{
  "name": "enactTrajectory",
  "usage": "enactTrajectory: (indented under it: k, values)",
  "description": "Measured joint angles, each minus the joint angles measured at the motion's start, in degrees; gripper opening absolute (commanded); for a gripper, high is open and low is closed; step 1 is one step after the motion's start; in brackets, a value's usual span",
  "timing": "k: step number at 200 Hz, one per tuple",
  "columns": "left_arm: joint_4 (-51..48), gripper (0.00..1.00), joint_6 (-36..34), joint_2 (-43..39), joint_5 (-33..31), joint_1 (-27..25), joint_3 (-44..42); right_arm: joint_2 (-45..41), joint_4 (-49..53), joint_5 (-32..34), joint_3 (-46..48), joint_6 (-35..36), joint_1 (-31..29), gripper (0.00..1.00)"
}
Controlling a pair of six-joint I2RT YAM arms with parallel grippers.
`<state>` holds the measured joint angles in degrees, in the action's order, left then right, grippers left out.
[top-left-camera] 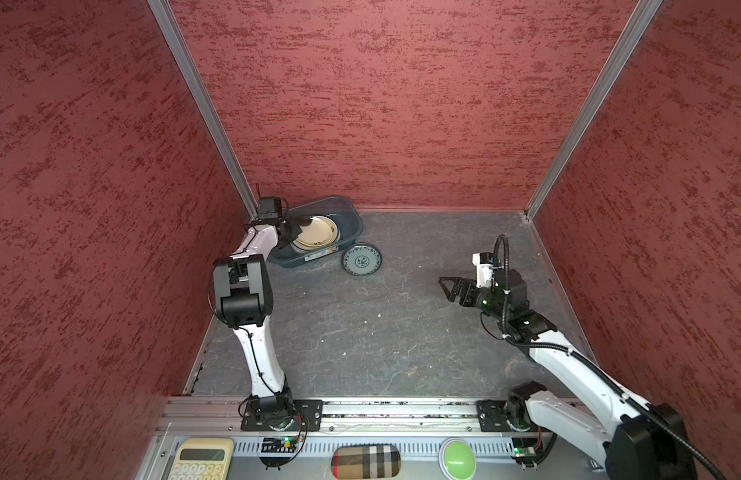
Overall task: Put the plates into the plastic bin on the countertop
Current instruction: 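Lower the flower-motif plate onto the basin stack and open the left gripper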
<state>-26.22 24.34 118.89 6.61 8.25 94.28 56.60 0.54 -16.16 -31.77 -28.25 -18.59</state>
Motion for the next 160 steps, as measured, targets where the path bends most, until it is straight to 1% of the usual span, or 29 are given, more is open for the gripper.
enactTrajectory:
  k: [8, 25, 38, 54, 78, 100, 120, 134, 138, 145, 160]
  values:
    - [-0.11, 0.0, 0.0, 0.04, 0.17, 0.0, 0.17, 0.04, -0.02, 0.0, 0.0, 0.0, 0.0, 0.99]
    - [-0.59, 0.03, 0.0, 0.09, 0.57, 0.0, 0.81, 0.33, -0.02, 0.04, 0.0, 0.0, 0.0, 0.99]
    - [-1.05, 0.08, 0.0, 0.33, 0.92, -0.02, 1.36, 0.72, -0.02, 0.13, 0.0, 0.0, 0.0, 0.99]
    - [-1.31, 0.11, -0.02, 1.18, 1.11, -0.13, 2.45, 1.36, -0.02, 0.2, 0.0, -0.02, 0.02, 0.99]
    - [-1.92, 0.12, -0.39, 2.84, 1.55, -0.28, 3.65, 1.92, -0.02, 0.39, 0.0, -0.22, 0.04, 0.99]
    - [-2.78, 0.14, -0.46, 3.82, 2.36, -0.33, 3.98, 1.99, -0.02, 0.46, 0.0, -0.42, 0.04, 0.99]
    - [-3.89, 0.24, -0.85, 3.89, 2.73, -0.33, 4.24, 1.99, -0.02, 0.61, 0.0, -0.46, 0.04, 0.99]
    - [-4.17, 0.41, -0.81, 3.89, 3.13, -0.35, 4.7, 1.99, -0.02, 0.81, 0.0, -0.48, 0.04, 0.99]
    - [-4.28, 0.44, -1.07, 3.89, 3.3, -0.35, 4.9, 1.99, -0.02, 0.87, 0.0, -0.48, 0.04, 0.99]
    - [-4.42, 0.47, -1.01, 3.89, 3.54, -0.35, 5.11, 1.99, -0.02, 0.94, 0.0, -0.46, 0.04, 0.99]
    - [-4.63, 0.47, -0.85, 3.89, 3.91, -0.44, 5.4, 1.99, -0.02, 1.03, 0.0, -0.48, 0.04, 0.99]
